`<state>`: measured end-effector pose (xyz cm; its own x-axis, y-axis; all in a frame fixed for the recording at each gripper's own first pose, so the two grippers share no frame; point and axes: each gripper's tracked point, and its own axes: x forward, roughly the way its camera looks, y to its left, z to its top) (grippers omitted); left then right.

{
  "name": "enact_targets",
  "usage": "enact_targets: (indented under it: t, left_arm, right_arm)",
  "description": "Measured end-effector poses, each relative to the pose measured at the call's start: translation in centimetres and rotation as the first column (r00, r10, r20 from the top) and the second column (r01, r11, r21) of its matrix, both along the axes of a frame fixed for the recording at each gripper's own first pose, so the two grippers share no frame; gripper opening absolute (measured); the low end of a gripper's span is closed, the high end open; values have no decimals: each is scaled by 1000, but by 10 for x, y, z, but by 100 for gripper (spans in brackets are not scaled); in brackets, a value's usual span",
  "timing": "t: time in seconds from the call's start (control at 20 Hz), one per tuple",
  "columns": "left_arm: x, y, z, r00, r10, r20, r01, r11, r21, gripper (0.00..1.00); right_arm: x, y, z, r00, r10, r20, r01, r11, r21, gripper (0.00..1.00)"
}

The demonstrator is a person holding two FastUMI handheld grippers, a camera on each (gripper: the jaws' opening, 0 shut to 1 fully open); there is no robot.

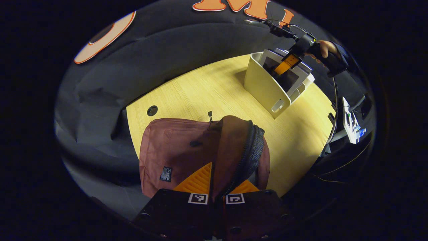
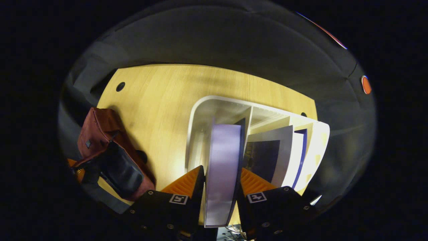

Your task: Open the schoolbag, grab two books from the bookshelf and put them into the schoolbag.

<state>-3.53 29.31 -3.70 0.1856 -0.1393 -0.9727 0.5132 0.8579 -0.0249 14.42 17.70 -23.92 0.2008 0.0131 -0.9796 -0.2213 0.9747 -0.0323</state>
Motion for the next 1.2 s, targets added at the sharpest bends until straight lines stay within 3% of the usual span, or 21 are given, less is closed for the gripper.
enact_targets:
  t: [0.05, 0.1, 0.15, 0.25, 0.3, 0.35, 0.4, 0.45, 0.55, 0.6, 0.65, 0.9, 1.2]
  left_arm:
    - [-1, -1, 0, 1000, 3, -5, -3, 1000, -1, 5]
    - [-1, -2, 0, 1000, 5, -9, -5, 1000, -3, 5]
    - [-2, 0, -1, 1000, 5, -10, -5, 1000, -2, 5]
    - [-2, -1, -1, 1000, 7, -12, -7, 1000, -1, 5]
    - [-2, -2, -1, 1000, 7, -13, -7, 1000, -1, 5]
    - [-2, -2, 0, 1000, 5, -16, -5, 1000, 1, 5]
    - [-2, -3, 0, 1000, 3, -16, -3, 1000, 3, 5]
    - [-1, -3, 0, 1000, -1, -18, 1, 1000, 6, 5]
    - [1, -7, 3, 1000, -12, -20, 12, 1000, 9, 5]
    - [3, -10, 5, 1000, -17, -20, 17, 1000, 10, 0]
    - [4, -13, 6, 999, -22, -23, 22, 1000, 12, 5]
    - [8, -29, 18, 999, -29, -17, 29, 1000, 1, 5]
    - [12, -48, 24, 1000, 18, -14, -18, 999, -27, 5]
  right_arm:
    - [-1, 0, 3, 1000, -8, -14, 8, 1000, 10, 50]
    - [-3, 0, 4, 999, -4, -35, 4, 1000, 14, 32]
    - [-4, -2, 7, 999, -5, -37, 6, 1000, 12, 39]
    - [-2, -6, 18, 1000, -4, -29, 4, 1000, 17, 38]
    - [-1, -7, 26, 1000, -15, -18, 16, 999, 34, 46]
    - [-1, -9, 33, 1000, -25, -10, 26, 998, 50, 37]
    - [0, -13, 43, 999, -36, 3, 35, 997, 64, 45]
    - [0, -18, 53, 999, -40, 16, 39, 997, 73, 37]
    - [-1, -26, 73, 998, -43, 46, 38, 995, 95, 37]
    - [-3, -29, 83, 997, -48, 59, 41, 993, 109, 36]
    - [-7, -34, 93, 996, -52, 70, 44, 991, 123, 36]
    - [-19, -48, 135, 988, -82, 131, 54, 978, 201, 36]
    - [-39, -57, 170, 974, -98, 203, 44, 966, 256, 36]
